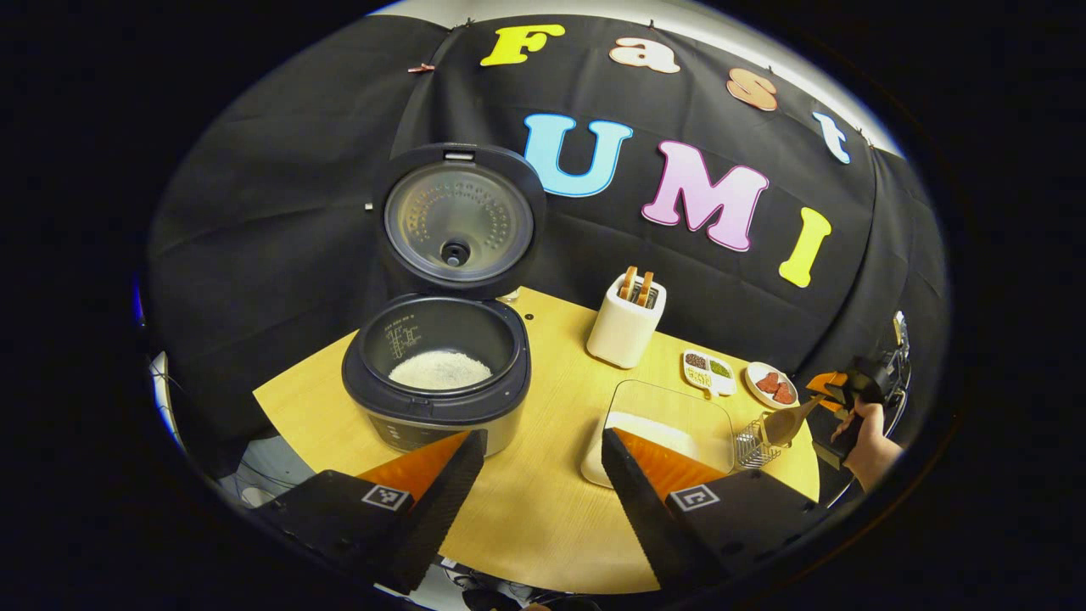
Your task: Close the left gripper, press the button to open the rice cooker; take a wooden spoon from the chopstick holder with the right hand, scoop a spoonful of rice and pour it into the rice cooker, then put the wooden spoon back into the chopstick holder.
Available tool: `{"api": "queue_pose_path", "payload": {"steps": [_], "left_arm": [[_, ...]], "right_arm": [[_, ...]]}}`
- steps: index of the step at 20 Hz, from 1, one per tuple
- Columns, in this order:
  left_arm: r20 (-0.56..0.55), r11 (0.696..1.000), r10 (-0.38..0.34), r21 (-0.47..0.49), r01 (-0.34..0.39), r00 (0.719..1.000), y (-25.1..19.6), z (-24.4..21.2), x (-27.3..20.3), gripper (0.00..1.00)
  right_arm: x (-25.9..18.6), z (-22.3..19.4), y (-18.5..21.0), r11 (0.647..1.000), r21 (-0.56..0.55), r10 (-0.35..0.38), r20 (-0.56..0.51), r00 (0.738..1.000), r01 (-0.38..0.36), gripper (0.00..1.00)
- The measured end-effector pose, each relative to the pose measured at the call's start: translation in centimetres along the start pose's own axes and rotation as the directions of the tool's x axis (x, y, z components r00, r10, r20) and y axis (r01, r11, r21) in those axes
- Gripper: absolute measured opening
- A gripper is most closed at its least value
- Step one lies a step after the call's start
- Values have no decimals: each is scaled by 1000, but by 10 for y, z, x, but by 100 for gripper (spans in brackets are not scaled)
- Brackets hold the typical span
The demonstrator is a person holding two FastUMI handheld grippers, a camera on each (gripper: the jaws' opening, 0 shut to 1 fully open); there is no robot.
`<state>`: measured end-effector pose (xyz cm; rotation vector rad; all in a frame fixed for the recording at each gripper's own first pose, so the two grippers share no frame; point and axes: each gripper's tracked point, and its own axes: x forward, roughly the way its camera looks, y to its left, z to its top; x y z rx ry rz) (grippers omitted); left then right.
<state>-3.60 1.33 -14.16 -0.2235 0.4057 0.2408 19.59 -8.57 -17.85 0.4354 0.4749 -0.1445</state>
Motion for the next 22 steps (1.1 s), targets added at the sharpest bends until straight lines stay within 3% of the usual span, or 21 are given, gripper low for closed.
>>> {"api": "queue_pose_path", "payload": {"steps": [6, 10, 15, 22], "left_arm": [[12, 999, -31, -9, 31, 999, 20, 8, 0, 95], [13, 998, -58, -17, 59, 998, 37, 6, -1, 95], [-15, 997, -74, -20, 74, 997, 61, -5, 2, 95], [-85, 998, -59, -1, 59, 995, 91, -32, 7, 95]], "right_arm": [[-47, 16, 72, 987, 80, 141, 27, 990, -142, 17], [-67, -9, 123, 973, 62, 225, -17, 974, -224, 17], [-81, -55, 166, 957, -31, 285, -74, 956, -288, 17], [-58, -132, 169, 924, -254, 261, -127, 957, -286, 17]]}}
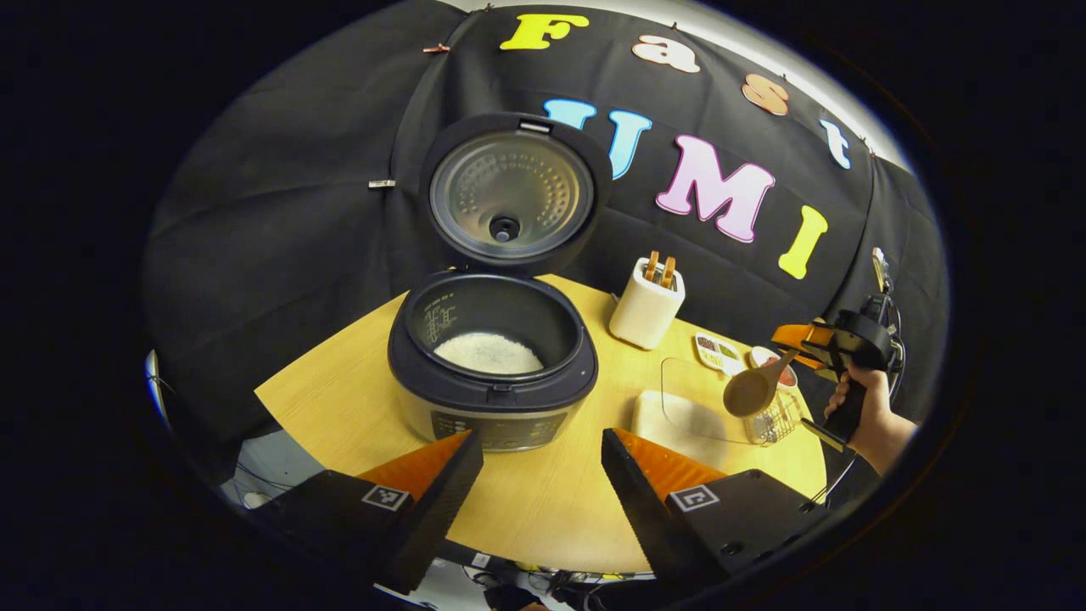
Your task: Close the left gripper, press the button to open the rice cooker; take a wooden spoon from the chopstick holder with the right hand, scoop a spoonful of rice and pour it into the rice cooker, then put the wooden spoon back into the chopstick holder.
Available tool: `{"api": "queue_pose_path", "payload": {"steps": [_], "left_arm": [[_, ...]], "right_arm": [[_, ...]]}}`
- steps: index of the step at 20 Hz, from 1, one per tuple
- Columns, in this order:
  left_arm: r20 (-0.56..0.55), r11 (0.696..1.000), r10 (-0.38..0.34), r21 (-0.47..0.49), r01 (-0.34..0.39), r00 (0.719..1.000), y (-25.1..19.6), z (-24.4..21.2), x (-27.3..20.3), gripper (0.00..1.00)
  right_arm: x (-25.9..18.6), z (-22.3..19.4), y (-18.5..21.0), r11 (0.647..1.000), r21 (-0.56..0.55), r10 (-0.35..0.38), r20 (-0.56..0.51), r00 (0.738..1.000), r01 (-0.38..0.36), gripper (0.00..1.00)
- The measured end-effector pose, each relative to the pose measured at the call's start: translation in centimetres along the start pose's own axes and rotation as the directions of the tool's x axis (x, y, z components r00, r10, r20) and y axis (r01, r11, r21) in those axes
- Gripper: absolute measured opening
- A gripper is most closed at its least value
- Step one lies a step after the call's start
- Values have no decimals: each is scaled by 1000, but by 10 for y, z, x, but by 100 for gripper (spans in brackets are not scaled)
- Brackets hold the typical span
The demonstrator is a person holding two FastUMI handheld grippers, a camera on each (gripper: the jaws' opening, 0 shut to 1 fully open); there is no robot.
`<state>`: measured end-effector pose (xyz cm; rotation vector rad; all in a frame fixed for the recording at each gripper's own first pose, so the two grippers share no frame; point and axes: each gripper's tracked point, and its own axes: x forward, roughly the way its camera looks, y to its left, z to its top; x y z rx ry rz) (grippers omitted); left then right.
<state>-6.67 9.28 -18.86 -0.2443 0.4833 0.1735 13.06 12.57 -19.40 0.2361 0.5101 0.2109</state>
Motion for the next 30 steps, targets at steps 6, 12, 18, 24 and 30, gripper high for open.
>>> {"api": "queue_pose_path", "payload": {"steps": [6, 12, 18, 24, 30], "left_arm": [[-41, 999, -21, -34, 19, 999, 5, -24, 4, 95], [-20, 997, 16, -71, -18, 1000, 20, -12, -3, 95], [1, 997, -7, -83, 7, 1000, 26, -4, -12, 95], [3, 997, -43, -70, 43, 999, 40, -5, -17, 95], [26, 994, -58, -89, 60, 998, 63, 5, -20, 95]], "right_arm": [[10, -48, -10, 992, -118, -50, -43, 998, 45, 17], [0, -75, 9, 998, -49, -38, -114, 993, 32, 17], [-3, -94, 34, 989, 135, -23, -203, 979, 52, 17], [-3, -103, 82, 978, 203, 6, -227, 974, 42, 17], [-2, -101, 82, 960, 259, -45, -231, 972, 106, 17]]}}
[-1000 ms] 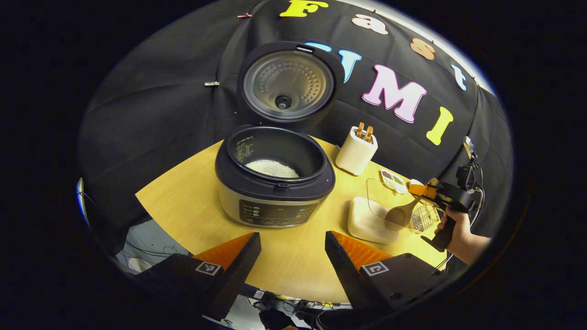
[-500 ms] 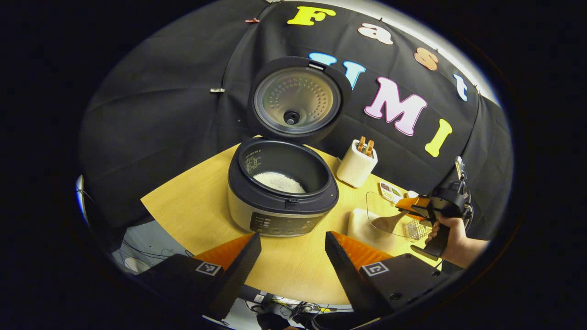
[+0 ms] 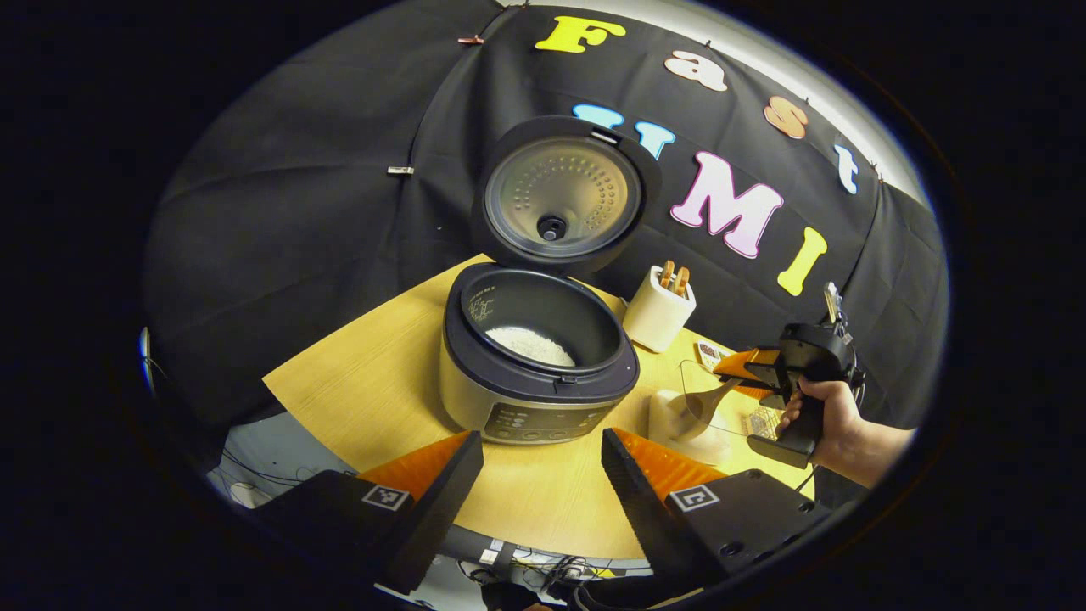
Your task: Close the left gripper, press the button to open the rice cooker; take a wooden spoon from the chopstick holder with the right hand, scoop a spoonful of rice and pour it into the rice cooker, then put the wooden spoon back into the chopstick holder.
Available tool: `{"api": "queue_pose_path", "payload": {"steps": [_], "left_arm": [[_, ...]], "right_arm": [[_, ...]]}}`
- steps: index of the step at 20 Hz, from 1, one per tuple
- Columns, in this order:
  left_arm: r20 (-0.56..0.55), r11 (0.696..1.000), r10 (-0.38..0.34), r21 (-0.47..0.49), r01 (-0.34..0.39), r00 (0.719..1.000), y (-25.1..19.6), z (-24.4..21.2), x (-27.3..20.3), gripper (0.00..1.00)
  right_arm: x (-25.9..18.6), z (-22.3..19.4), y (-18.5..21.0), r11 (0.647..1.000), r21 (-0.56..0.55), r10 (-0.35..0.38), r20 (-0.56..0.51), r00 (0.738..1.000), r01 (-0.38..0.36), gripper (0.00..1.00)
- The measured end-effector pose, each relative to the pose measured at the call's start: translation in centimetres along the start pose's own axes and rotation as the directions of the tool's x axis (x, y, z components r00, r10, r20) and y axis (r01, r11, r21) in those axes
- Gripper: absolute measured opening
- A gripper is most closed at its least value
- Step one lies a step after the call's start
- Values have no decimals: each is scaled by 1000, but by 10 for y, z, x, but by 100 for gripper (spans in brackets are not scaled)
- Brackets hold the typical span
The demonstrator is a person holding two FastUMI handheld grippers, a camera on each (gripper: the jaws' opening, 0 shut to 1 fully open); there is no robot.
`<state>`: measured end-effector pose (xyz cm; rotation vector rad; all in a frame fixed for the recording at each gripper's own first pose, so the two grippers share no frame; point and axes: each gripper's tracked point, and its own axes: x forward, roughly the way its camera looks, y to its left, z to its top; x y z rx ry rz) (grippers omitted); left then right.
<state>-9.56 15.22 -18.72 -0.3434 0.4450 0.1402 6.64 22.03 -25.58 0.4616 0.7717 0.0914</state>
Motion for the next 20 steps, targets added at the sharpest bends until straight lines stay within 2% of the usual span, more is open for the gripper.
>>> {"api": "queue_pose_path", "payload": {"steps": [4, 10, 12, 15, 18, 20], "left_arm": [[7, 1000, -21, 16, 21, 1000, 9, 6, 7, 95], [16, 993, -71, 90, 70, 997, 8, 24, 17, 95], [24, 991, -88, 99, 85, 996, 6, 28, 17, 95], [41, 989, -121, 87, 117, 992, -1, 35, 15, 95], [48, 989, -120, 86, 116, 992, 1, 36, 15, 95], [57, 990, -115, 90, 109, 992, 5, 39, 12, 95]], "right_arm": [[-9, 10, -25, 988, 146, -44, 21, 999, 40, 17], [-32, 35, -57, 957, 280, -98, 69, 993, 75, 17], [-37, 43, -66, 929, 362, -109, 69, 992, 77, 17], [-45, 51, -66, 866, 498, -91, 62, 994, 48, 17], [-52, 56, -57, 825, 566, -57, 57, 997, 15, 17], [-55, 61, -38, 809, 587, -7, 58, 998, -29, 17]]}}
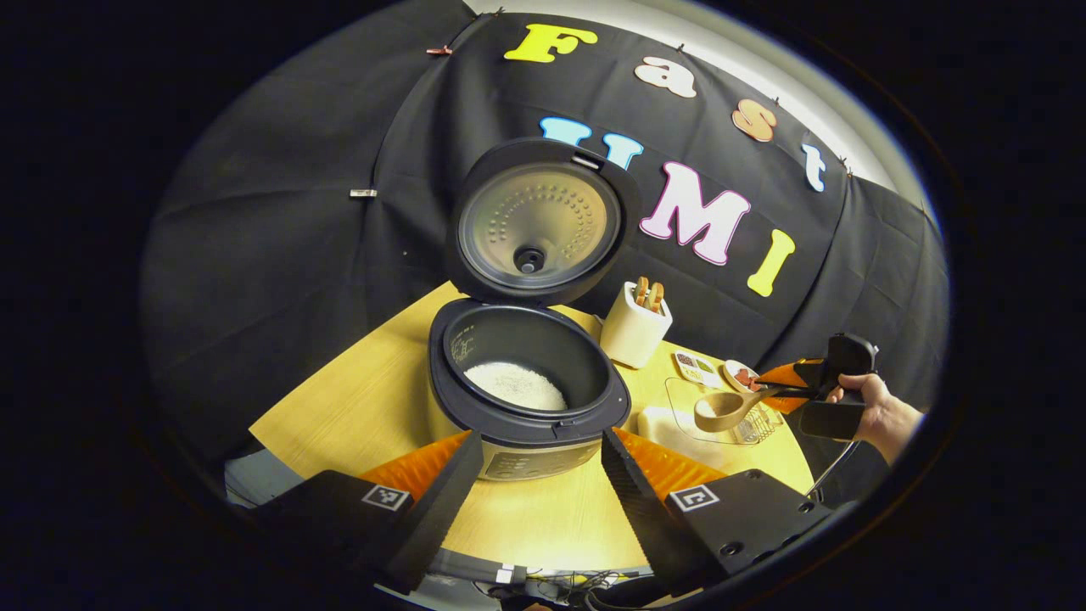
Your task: Close the left gripper, press the button to open the rice cooker; take a wooden spoon from the chopstick holder with the right hand, scoop a spoonful of rice and pour it into the rice cooker, then put the wooden spoon back into the chopstick holder.
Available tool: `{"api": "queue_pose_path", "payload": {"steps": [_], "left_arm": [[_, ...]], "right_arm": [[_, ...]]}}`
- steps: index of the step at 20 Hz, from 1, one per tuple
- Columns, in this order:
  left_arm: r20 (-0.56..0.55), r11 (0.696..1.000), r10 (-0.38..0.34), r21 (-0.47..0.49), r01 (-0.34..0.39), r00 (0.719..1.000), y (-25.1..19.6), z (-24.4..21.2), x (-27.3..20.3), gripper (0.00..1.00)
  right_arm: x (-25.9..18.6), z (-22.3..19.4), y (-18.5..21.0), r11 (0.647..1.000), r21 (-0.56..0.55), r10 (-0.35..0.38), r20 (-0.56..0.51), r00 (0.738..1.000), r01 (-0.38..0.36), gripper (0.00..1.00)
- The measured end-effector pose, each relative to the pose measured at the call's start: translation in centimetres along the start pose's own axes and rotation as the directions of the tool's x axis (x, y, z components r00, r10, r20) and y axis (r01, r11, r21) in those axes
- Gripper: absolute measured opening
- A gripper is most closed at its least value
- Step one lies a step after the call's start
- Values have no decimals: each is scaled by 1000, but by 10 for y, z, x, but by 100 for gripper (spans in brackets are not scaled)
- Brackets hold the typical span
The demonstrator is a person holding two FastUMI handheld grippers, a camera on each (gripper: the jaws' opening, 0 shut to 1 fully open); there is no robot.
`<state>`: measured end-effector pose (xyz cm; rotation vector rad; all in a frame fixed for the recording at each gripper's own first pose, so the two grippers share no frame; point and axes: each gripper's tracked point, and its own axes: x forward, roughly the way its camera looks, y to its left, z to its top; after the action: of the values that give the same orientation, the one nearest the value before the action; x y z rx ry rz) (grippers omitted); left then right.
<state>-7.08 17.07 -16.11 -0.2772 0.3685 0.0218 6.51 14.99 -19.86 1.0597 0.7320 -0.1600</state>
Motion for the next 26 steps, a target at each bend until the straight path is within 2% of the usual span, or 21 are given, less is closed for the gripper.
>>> {"api": "queue_pose_path", "payload": {"steps": [5, 11, 16, 19, 20, 22, 26], "left_arm": [[24, 999, 32, -1, -32, 999, 16, 6, -13, 95], [68, 997, 80, -6, -80, 994, 42, 15, -31, 95], [81, 992, 122, -36, -119, 989, 64, 15, -42, 95], [86, 989, 138, -68, -133, 987, 75, 18, -46, 95], [88, 987, 145, -75, -139, 985, 79, 17, -47, 95], [88, 985, 155, -86, -148, 984, 86, 16, -48, 95], [53, 981, 152, -131, -144, 987, 96, 10, -44, 95]], "right_arm": [[-5, -34, 52, 993, 50, 106, -69, 992, -102, 17], [-7, -96, 117, 975, 105, 210, -174, 962, -194, 17], [-9, -160, 153, 971, 40, 239, -277, 931, -237, 17], [-6, -187, 171, 952, -105, 247, -284, 926, -286, 17], [-4, -192, 177, 937, -170, 252, -273, 928, -304, 17], [-4, -204, 191, 884, -313, 275, -255, 927, -348, 17], [-1, -220, 214, 717, -582, 326, -206, 923, -383, 16]]}}
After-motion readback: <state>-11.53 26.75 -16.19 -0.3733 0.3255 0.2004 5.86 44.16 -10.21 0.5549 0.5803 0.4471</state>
